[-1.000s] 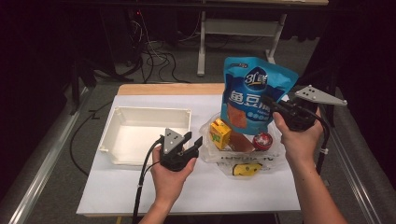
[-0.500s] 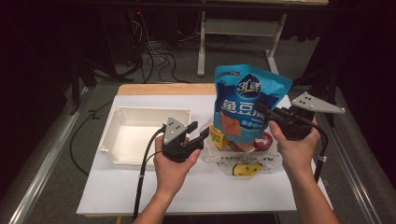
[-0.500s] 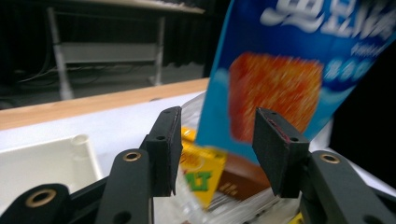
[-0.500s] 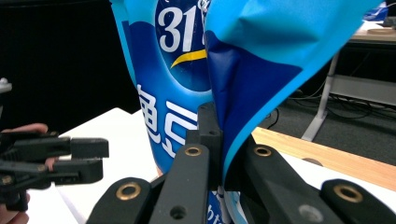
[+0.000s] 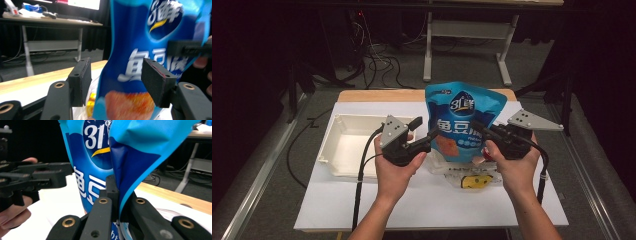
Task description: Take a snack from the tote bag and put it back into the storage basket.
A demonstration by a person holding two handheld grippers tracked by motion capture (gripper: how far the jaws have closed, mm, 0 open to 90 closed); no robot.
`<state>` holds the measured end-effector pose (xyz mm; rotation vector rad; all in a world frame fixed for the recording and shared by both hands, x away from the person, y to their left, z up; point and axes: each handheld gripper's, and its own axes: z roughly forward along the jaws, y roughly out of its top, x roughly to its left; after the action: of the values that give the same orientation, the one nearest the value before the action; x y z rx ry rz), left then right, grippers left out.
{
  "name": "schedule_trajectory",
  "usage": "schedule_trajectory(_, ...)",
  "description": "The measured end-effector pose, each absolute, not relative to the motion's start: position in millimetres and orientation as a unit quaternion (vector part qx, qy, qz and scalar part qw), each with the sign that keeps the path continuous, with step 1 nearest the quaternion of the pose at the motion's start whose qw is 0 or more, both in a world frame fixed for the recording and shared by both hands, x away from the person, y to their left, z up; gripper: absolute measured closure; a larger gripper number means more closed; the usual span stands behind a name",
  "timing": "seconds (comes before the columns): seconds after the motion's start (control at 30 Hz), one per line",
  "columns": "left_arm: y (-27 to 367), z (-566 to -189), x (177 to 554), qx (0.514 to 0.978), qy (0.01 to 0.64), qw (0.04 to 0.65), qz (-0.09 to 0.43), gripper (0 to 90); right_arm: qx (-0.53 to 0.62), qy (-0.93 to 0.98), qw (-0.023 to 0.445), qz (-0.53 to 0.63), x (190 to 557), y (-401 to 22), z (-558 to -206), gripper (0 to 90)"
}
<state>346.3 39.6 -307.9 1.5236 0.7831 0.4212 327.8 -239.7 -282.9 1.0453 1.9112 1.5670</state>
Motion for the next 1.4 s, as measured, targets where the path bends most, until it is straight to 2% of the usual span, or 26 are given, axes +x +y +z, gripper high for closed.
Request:
schedule_trajectory(0.3,33.5,-300.0,345.1,0.649,0.339,0.653,0.194,49.6,0.367,0.699,0.224,0.572,326.2,-226.4,-284.3,90.0)
schedule_trajectory(0.4,33.5,-299.4,346.5,0.648,0.343,0.656,0.178,49.7,0.368,0.699,0.219,0.573,326.8,-224.3,-285.8,90.0)
schedule_trajectory(0.57,29.3,-298.7,343.4,0.651,0.342,0.648,0.197,49.8,0.37,0.699,0.221,0.571,326.8,-219.3,-287.2,90.0)
schedule_trajectory(0.67,29.2,-297.2,344.0,0.644,0.351,0.65,0.201,58.6,0.367,0.698,0.223,0.573,326.2,-217.1,-286.7,90.0)
schedule_trajectory(1.03,24.5,-296.1,341.9,0.645,0.363,0.639,0.213,60.1,0.363,0.703,0.23,0.566,325.3,-210.3,-286.6,90.0)
schedule_trajectory(1.13,24.6,-295.2,342.4,0.645,0.368,0.635,0.214,66.0,0.365,0.705,0.232,0.562,325.1,-207.9,-287.2,90.0)
schedule_trajectory(1.23,23.8,-294.0,342.3,0.653,0.363,0.63,0.214,77.6,0.365,0.704,0.233,0.563,326.0,-206.8,-287.6,90.0)
schedule_trajectory(1.4,24.2,-290.6,341.1,0.66,0.358,0.625,0.214,88.5,0.362,0.707,0.233,0.561,325.8,-203.2,-286.6,90.0)
